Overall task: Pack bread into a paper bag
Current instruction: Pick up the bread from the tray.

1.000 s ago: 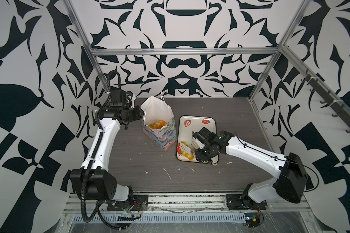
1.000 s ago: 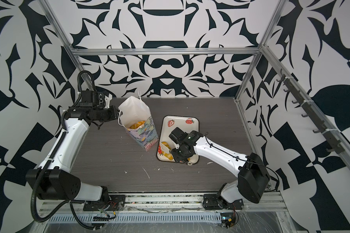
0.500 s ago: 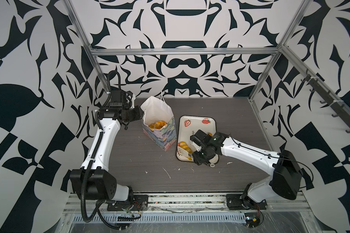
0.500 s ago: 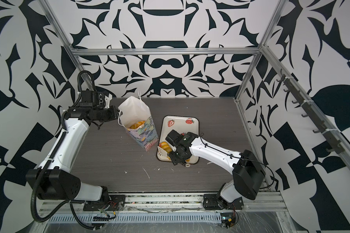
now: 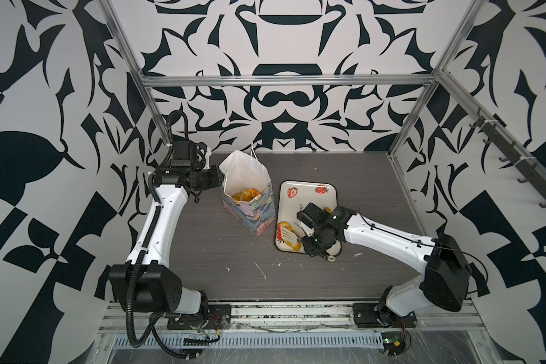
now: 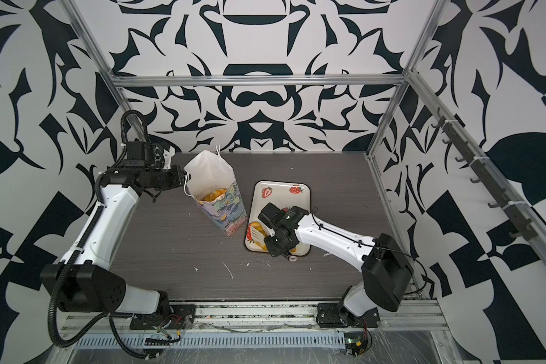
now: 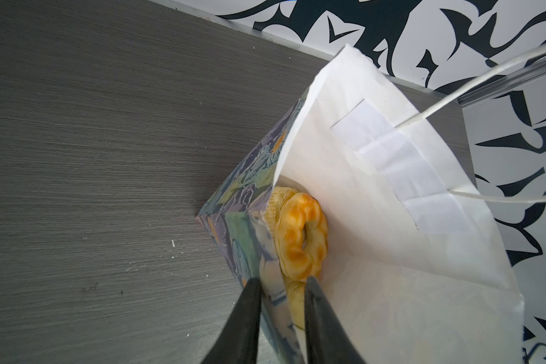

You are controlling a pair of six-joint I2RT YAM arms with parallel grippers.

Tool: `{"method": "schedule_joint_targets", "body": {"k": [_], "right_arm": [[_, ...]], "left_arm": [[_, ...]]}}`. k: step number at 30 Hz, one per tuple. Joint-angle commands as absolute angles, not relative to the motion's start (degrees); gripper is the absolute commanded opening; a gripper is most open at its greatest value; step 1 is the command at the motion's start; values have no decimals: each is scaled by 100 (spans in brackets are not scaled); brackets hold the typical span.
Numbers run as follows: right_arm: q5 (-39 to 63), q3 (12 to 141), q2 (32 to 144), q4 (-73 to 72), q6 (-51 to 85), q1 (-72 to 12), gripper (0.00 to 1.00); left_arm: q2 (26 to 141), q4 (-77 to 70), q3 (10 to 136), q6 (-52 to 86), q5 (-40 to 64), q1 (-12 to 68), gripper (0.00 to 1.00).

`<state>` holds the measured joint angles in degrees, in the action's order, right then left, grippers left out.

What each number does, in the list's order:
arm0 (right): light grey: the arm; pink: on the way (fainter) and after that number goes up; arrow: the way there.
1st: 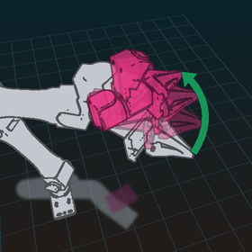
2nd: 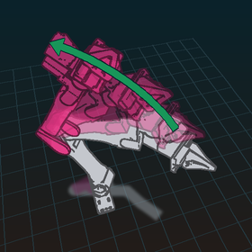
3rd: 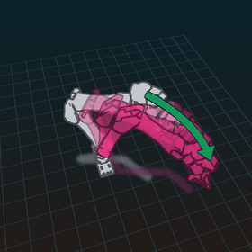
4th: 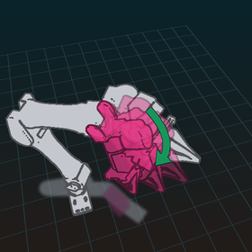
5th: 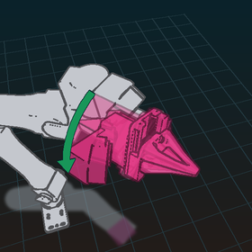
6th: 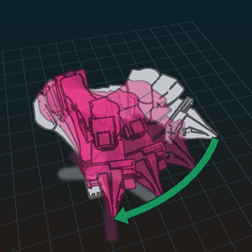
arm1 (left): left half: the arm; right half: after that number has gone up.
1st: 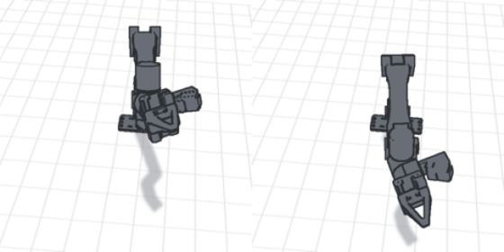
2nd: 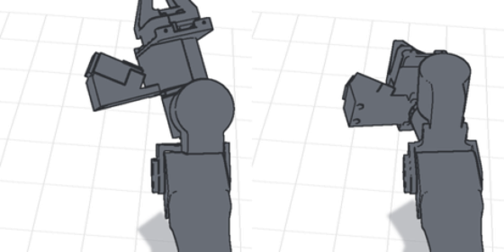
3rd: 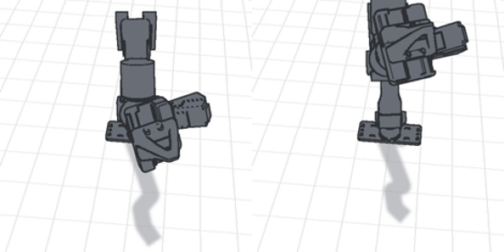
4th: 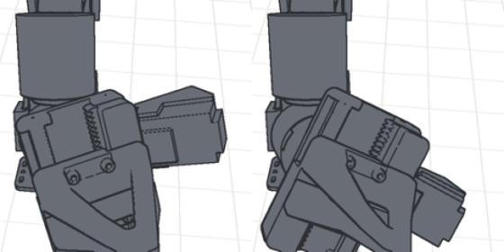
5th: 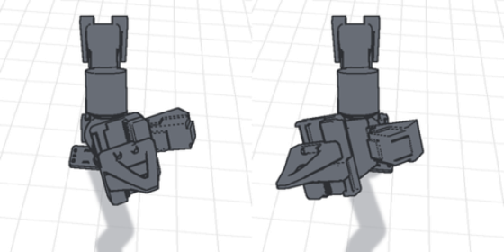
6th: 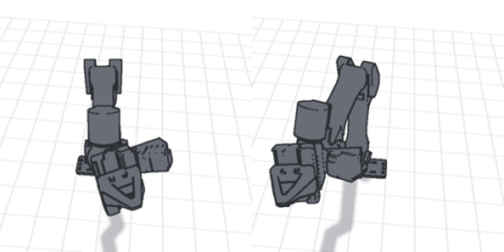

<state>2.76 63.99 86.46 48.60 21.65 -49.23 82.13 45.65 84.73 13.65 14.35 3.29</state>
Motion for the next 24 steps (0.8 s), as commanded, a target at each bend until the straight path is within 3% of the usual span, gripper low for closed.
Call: {"method": "schedule_joint_targets", "body": {"k": [1, 24], "right_arm": [[152, 6501, 8523, 4883, 2144, -4957, 36], [-365, 7160, 8122, 5269, 1898, -4948, 30]], "left_arm": [[8183, 4729, 8438, 1343, 1459, 352, 28], [8149, 4729, 8451, 1332, 1463, 352, 28]]}}
